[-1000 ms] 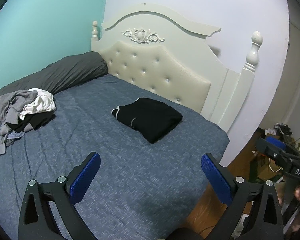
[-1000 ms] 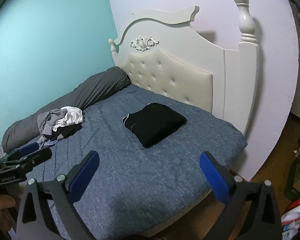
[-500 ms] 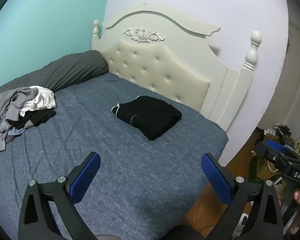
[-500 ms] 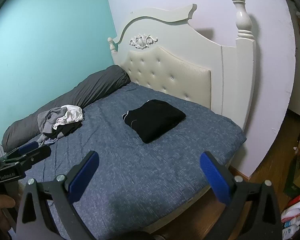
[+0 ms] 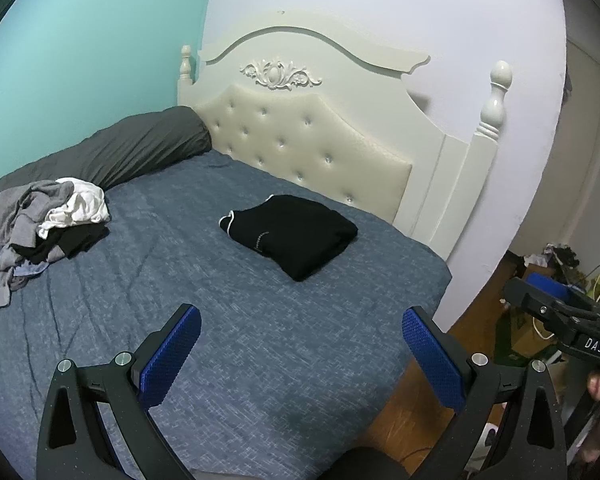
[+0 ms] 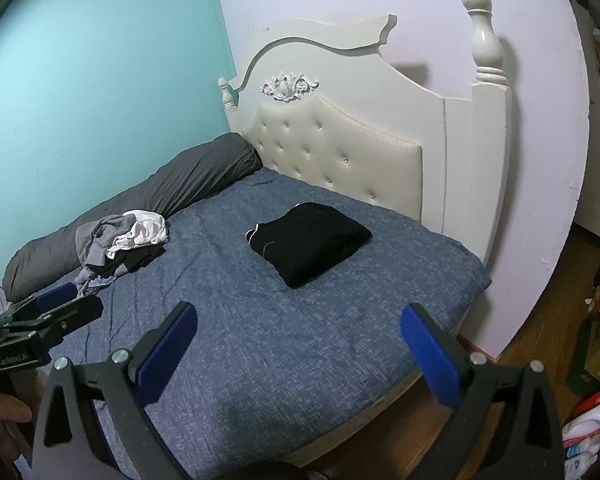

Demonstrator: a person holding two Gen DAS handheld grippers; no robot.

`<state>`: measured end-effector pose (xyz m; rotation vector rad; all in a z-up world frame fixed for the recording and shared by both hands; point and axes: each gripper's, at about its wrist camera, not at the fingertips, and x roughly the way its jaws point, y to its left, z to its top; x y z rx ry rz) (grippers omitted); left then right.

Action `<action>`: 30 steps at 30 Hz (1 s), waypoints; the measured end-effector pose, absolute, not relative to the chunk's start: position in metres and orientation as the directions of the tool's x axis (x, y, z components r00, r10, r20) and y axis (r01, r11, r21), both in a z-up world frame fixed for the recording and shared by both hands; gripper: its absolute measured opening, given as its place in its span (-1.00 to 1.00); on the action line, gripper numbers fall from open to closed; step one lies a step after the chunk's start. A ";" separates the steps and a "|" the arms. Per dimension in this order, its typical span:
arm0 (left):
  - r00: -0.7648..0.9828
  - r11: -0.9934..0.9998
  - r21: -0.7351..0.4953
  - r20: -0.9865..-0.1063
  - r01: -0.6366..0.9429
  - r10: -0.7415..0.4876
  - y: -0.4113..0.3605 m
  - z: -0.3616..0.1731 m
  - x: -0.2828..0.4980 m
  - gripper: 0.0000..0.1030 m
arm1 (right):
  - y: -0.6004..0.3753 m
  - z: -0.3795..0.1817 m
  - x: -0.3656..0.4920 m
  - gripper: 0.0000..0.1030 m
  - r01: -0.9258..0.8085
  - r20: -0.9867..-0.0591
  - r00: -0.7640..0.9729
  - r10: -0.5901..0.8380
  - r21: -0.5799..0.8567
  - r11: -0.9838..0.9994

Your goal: Fold clothes

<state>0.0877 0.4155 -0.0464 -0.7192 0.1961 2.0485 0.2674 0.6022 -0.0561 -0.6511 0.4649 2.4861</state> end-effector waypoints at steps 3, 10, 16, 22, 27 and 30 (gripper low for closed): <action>-0.401 -0.559 -0.138 -0.560 -0.818 0.725 0.415 -0.046 0.089 0.99 | 0.600 -0.055 0.267 0.99 -0.562 -0.530 -0.749 0.398 0.190 -0.805; -0.406 -0.560 -0.135 -0.555 -0.817 0.726 0.411 -0.044 0.089 0.99 | 0.596 -0.054 0.267 0.99 -0.561 -0.527 -0.748 0.403 0.180 -0.808; -0.411 -0.562 -0.129 -0.554 -0.817 0.724 0.411 -0.044 0.091 0.99 | 0.594 -0.054 0.268 0.99 -0.563 -0.526 -0.747 0.405 0.177 -0.807; -0.408 -0.562 -0.128 -0.560 -0.817 0.721 0.412 -0.044 0.091 0.99 | 0.592 -0.054 0.268 0.99 -0.563 -0.527 -0.746 0.406 0.174 -0.808; -0.410 -0.562 -0.122 -0.562 -0.818 0.718 0.413 -0.045 0.093 0.99 | 0.593 -0.054 0.269 0.99 -0.563 -0.529 -0.746 0.405 0.176 -0.807; -0.410 -0.562 -0.121 -0.562 -0.818 0.718 0.413 -0.045 0.094 0.99 | 0.592 -0.055 0.269 0.99 -0.562 -0.531 -0.746 0.403 0.177 -0.808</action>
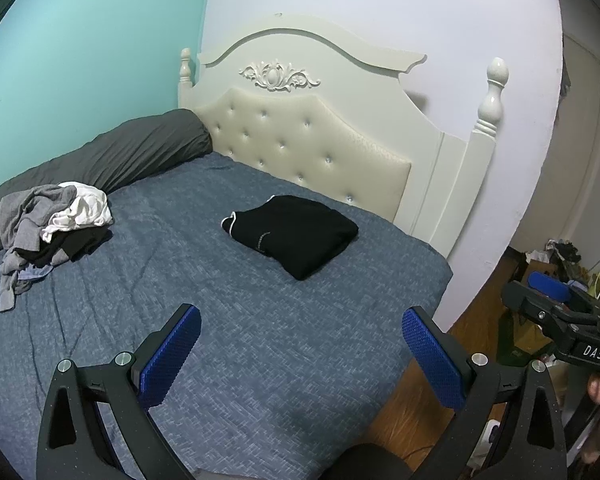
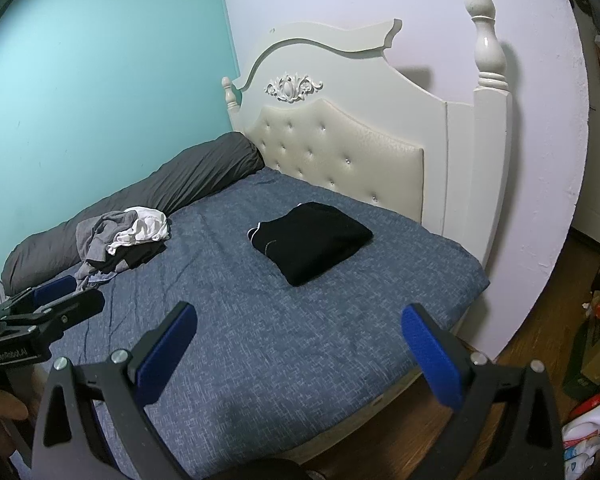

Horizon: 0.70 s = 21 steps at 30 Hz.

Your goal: Fold clothes

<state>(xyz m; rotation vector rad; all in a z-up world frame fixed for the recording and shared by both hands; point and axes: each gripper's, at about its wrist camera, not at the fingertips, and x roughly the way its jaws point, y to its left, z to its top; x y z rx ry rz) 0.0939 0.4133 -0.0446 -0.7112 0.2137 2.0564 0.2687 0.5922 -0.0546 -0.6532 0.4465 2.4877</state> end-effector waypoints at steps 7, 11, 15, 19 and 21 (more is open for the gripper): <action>-0.416 -0.566 -0.115 -0.561 -0.816 0.715 0.413 -0.044 0.093 0.99 | 0.592 -0.055 0.269 0.99 -0.562 -0.533 -0.745 0.401 0.178 -0.808; -0.417 -0.563 -0.111 -0.560 -0.819 0.716 0.413 -0.044 0.094 0.99 | 0.592 -0.056 0.269 0.99 -0.562 -0.534 -0.745 0.400 0.179 -0.807; -0.417 -0.565 -0.111 -0.562 -0.818 0.715 0.413 -0.043 0.093 0.99 | 0.591 -0.056 0.269 0.99 -0.563 -0.536 -0.744 0.399 0.180 -0.807; -0.417 -0.565 -0.112 -0.561 -0.817 0.715 0.413 -0.043 0.092 0.99 | 0.592 -0.055 0.268 0.99 -0.563 -0.535 -0.744 0.399 0.181 -0.807; -0.418 -0.566 -0.112 -0.562 -0.817 0.714 0.414 -0.043 0.091 0.99 | 0.593 -0.055 0.268 0.99 -0.563 -0.534 -0.745 0.400 0.181 -0.806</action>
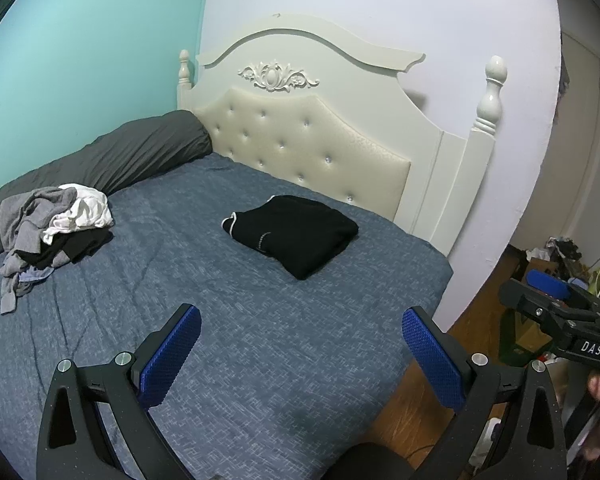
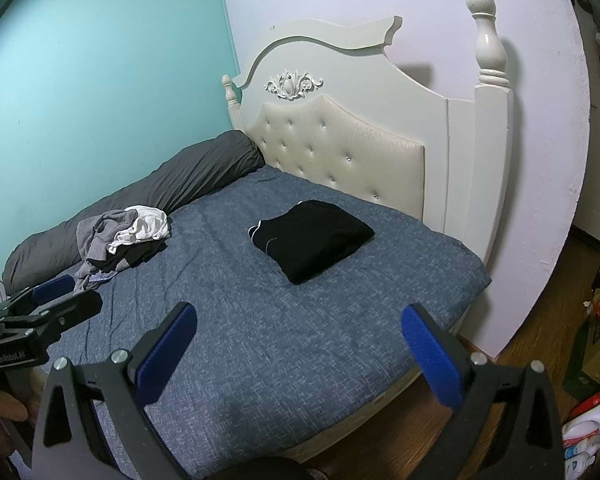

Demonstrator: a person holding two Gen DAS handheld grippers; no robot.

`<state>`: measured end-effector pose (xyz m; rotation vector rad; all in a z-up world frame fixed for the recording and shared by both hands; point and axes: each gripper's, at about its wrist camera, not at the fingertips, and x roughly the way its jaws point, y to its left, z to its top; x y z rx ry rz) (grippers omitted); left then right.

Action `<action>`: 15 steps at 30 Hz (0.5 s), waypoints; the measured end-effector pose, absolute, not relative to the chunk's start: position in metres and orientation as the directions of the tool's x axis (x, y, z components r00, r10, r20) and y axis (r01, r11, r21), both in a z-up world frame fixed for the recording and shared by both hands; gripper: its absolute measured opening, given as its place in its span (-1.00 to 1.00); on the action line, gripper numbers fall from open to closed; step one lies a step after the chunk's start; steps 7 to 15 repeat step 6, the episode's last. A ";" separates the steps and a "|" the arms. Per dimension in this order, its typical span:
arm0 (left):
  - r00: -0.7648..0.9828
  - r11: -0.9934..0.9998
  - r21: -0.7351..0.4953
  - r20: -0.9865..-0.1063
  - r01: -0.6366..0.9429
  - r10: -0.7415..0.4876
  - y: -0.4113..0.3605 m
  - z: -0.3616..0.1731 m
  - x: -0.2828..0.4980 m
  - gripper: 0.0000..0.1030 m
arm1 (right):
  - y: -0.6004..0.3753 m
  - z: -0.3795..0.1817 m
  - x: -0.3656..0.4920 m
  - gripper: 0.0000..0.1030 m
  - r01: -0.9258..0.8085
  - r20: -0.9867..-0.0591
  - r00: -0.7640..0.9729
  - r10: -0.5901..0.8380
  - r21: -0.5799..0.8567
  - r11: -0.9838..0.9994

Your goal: Fold clothes

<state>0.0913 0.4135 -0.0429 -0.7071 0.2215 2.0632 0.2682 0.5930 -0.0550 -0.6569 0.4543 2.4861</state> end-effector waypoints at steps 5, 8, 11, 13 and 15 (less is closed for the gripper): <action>-0.412 -0.562 -0.116 -0.562 -0.819 0.717 0.413 -0.043 0.093 0.99 | 0.592 -0.056 0.269 0.99 -0.564 -0.535 -0.745 0.399 0.184 -0.805; -0.413 -0.562 -0.116 -0.562 -0.819 0.717 0.413 -0.043 0.093 0.99 | 0.592 -0.056 0.269 0.99 -0.564 -0.535 -0.744 0.400 0.184 -0.805; -0.413 -0.562 -0.116 -0.562 -0.819 0.717 0.413 -0.043 0.093 0.99 | 0.592 -0.056 0.269 0.99 -0.564 -0.535 -0.744 0.400 0.184 -0.805; -0.413 -0.562 -0.116 -0.562 -0.819 0.717 0.413 -0.043 0.093 0.99 | 0.592 -0.056 0.269 0.99 -0.564 -0.535 -0.744 0.400 0.184 -0.805; -0.413 -0.562 -0.116 -0.562 -0.819 0.717 0.413 -0.043 0.093 0.99 | 0.592 -0.056 0.269 0.99 -0.564 -0.535 -0.744 0.400 0.184 -0.805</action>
